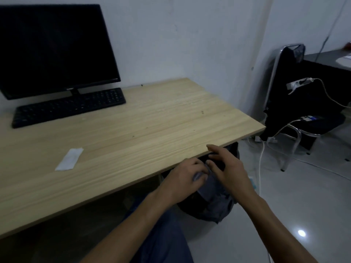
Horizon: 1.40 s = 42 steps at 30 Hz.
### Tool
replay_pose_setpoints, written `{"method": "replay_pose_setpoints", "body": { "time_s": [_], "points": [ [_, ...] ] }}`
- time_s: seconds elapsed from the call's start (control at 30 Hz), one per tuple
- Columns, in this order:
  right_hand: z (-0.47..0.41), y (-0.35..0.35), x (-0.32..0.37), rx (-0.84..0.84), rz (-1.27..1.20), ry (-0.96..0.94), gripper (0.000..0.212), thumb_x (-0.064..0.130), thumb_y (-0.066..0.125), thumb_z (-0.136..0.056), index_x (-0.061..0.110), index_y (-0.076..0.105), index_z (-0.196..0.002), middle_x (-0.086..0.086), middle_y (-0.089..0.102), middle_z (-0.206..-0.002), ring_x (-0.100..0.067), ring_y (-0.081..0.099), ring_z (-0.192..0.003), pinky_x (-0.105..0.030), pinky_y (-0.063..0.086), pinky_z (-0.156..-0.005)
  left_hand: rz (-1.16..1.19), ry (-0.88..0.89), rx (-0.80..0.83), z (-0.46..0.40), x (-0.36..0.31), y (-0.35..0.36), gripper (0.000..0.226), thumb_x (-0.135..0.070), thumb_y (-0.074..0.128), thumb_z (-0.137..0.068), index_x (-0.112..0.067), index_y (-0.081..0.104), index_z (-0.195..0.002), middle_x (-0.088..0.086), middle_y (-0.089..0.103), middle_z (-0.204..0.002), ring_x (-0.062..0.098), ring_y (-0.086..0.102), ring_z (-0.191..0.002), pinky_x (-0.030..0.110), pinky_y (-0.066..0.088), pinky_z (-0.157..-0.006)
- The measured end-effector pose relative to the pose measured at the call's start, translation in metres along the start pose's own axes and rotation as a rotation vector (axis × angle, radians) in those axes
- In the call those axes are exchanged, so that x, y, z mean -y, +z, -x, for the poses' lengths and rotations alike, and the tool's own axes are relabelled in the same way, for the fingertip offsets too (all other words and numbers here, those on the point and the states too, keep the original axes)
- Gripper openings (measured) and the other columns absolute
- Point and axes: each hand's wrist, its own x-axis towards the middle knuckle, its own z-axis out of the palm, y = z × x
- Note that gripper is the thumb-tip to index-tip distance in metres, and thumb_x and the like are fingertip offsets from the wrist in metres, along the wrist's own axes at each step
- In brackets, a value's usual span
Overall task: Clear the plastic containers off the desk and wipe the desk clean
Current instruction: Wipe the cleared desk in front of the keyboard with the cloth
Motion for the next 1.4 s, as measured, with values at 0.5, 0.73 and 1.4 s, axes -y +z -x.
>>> {"method": "replay_pose_setpoints", "body": {
  "time_s": [0.5,0.73,1.4],
  "points": [
    [-0.050,0.141,0.137,0.518,-0.022,-0.248,0.049,0.044,0.046,-0.096,0.030,0.040,-0.142,0.015,0.040,-0.147,0.003,0.033,-0.133,-0.003,0.020,-0.102,0.015,-0.375,-0.425,0.138,0.079,-0.167,0.018,-0.013,0.060,-0.093,-0.026,0.071,-0.100,-0.017,0.062,-0.103,0.001,0.057,-0.103,0.027,0.049,-0.089],
    [-0.056,0.229,0.193,0.776,0.247,-0.368,0.086,0.070,0.016,-0.086,0.019,0.004,-0.154,0.003,-0.003,-0.161,-0.007,-0.006,-0.147,-0.029,0.002,-0.119,-0.162,-0.507,-0.563,0.195,0.123,-0.200,0.018,-0.017,0.061,-0.091,-0.032,0.069,-0.096,-0.021,0.060,-0.104,0.001,0.055,-0.102,0.009,0.039,-0.088],
    [-0.146,0.326,0.190,0.750,0.551,-0.224,0.096,0.076,0.016,-0.086,0.010,-0.002,-0.153,-0.005,-0.005,-0.161,-0.015,-0.007,-0.148,-0.037,-0.003,-0.120,-0.584,-0.694,-0.592,0.188,0.241,-0.261,0.040,-0.037,0.045,-0.088,-0.016,0.069,-0.111,0.004,0.062,-0.122,0.023,0.055,-0.114,0.039,0.043,-0.094]
  ]
}}
